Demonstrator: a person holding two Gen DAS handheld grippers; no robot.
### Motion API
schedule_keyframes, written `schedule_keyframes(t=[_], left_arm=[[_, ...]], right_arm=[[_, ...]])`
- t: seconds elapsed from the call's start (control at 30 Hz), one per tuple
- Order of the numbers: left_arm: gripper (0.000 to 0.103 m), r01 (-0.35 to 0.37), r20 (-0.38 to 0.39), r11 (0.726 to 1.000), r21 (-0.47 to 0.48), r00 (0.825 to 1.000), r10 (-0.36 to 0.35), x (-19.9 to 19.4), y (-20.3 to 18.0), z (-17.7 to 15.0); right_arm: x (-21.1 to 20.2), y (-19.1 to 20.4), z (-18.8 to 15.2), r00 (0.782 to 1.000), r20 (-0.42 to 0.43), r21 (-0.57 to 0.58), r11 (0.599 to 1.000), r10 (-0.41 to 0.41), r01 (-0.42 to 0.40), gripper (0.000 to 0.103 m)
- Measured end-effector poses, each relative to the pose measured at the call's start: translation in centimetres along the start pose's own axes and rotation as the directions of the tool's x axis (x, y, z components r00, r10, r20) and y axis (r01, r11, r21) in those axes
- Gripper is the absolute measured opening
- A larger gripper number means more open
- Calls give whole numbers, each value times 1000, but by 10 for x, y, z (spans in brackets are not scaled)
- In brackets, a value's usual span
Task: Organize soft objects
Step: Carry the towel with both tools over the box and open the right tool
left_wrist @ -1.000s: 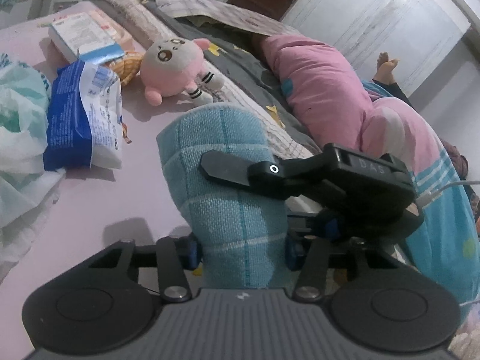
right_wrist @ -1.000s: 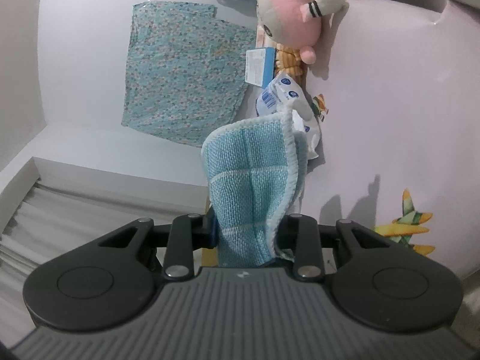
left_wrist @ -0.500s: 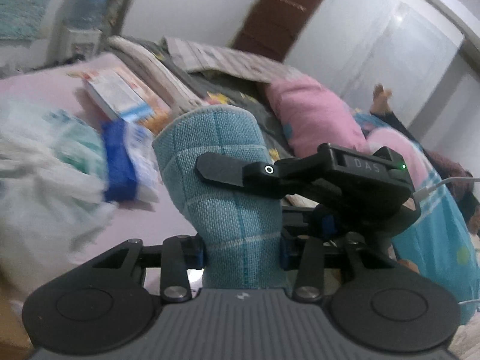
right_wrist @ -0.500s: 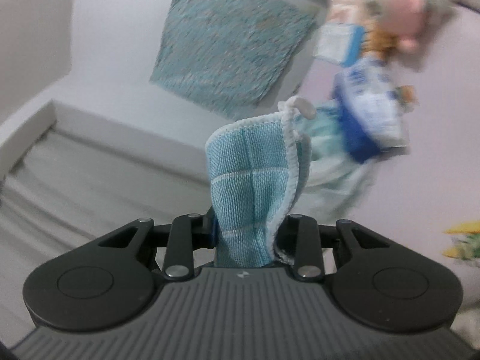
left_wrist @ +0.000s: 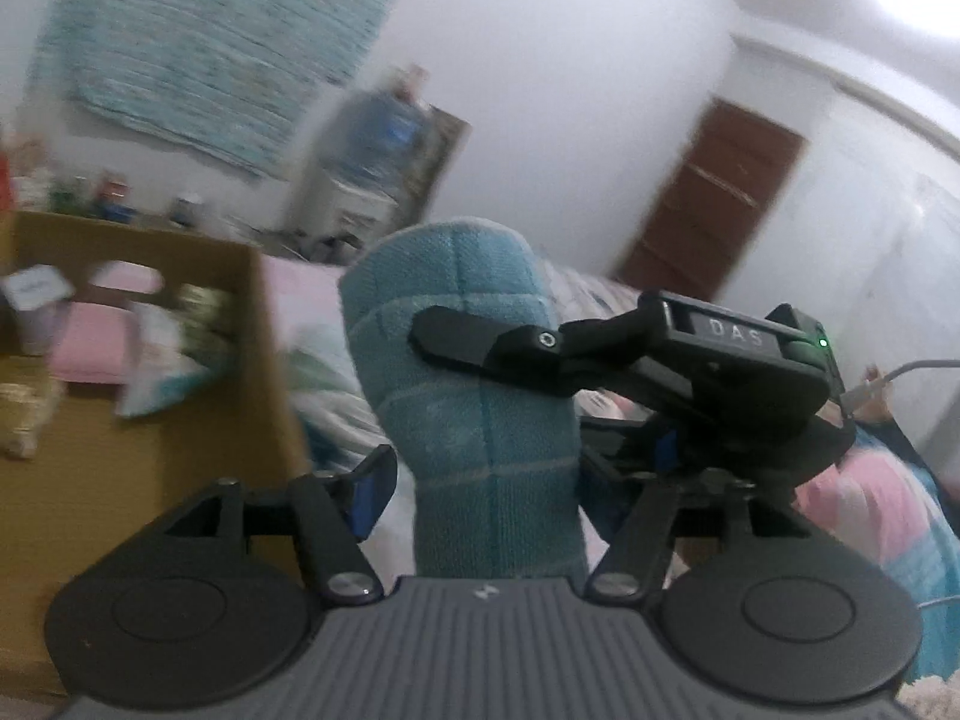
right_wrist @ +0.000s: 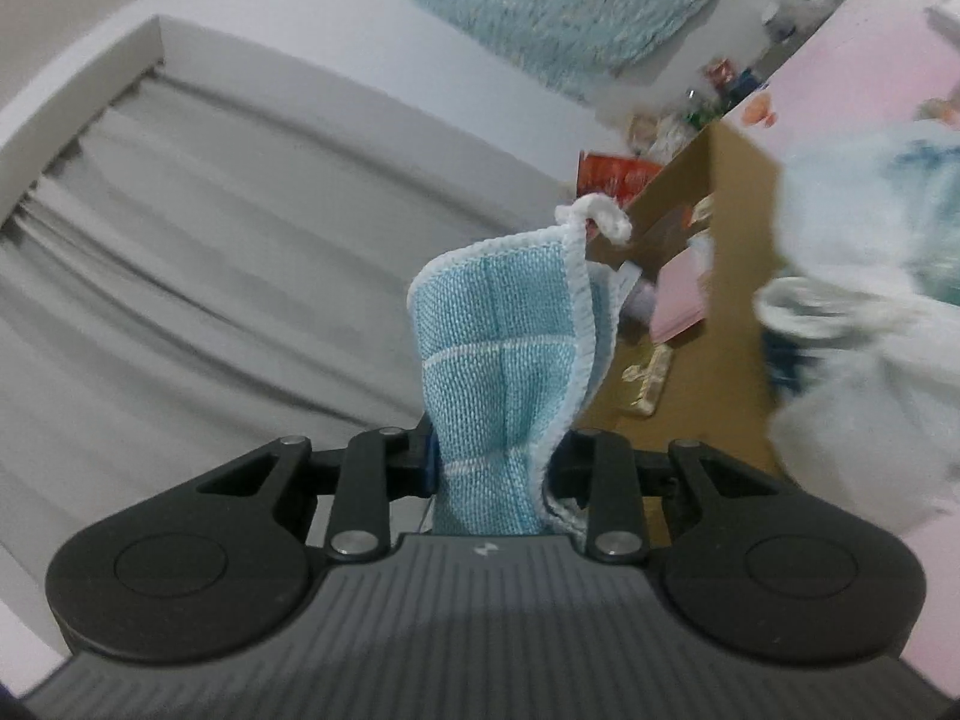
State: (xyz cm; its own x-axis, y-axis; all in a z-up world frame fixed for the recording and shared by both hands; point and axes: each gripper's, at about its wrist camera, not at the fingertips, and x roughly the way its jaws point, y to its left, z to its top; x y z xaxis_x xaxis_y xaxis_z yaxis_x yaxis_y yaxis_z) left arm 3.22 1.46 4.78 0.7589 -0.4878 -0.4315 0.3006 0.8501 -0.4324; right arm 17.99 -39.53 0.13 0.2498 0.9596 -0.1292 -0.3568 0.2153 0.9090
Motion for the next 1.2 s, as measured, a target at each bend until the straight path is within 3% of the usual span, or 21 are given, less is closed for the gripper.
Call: schedule_keyframes(t=[0.2,0.37,0.5,0.67,0.77,0.83,1.07,1.13,1.2], left_arm=[[78,-125,96,989,-82,987,133,-34,48,10],[78,-233,155,961,-148,955,255,-65,85,12],[79,-282,186,938,-202,929,320,-92,107,9],[80,-320,202,917,-236,907,369,-115,125,7],[80,-329,201,909,-255,902,383,-125,135,5],[80,-332,199,905,-267,899,389,-128,140,4],[80,-324,185,901,-287,904,384,-135,147,-8],[80,-320,182,904,-284,908,379,-133,146,-8],[80,-320,181,905,-280,909,377,-133,145,-9]], right_arm=[[67,23,23,991,-81,-27,994,-106,104,28],[146,34,41,947,-157,-76,959,-282,273,28],[212,16,50,880,-230,-64,908,-416,413,28],[287,-31,43,755,-313,-45,802,-577,595,28],[312,-48,36,699,-324,-46,748,-638,662,28],[324,-56,31,692,-331,-26,739,-642,673,28],[326,-65,17,744,-298,20,775,-598,631,35],[322,-67,18,754,-314,38,786,-577,617,46],[317,-65,22,752,-328,51,784,-572,619,65]])
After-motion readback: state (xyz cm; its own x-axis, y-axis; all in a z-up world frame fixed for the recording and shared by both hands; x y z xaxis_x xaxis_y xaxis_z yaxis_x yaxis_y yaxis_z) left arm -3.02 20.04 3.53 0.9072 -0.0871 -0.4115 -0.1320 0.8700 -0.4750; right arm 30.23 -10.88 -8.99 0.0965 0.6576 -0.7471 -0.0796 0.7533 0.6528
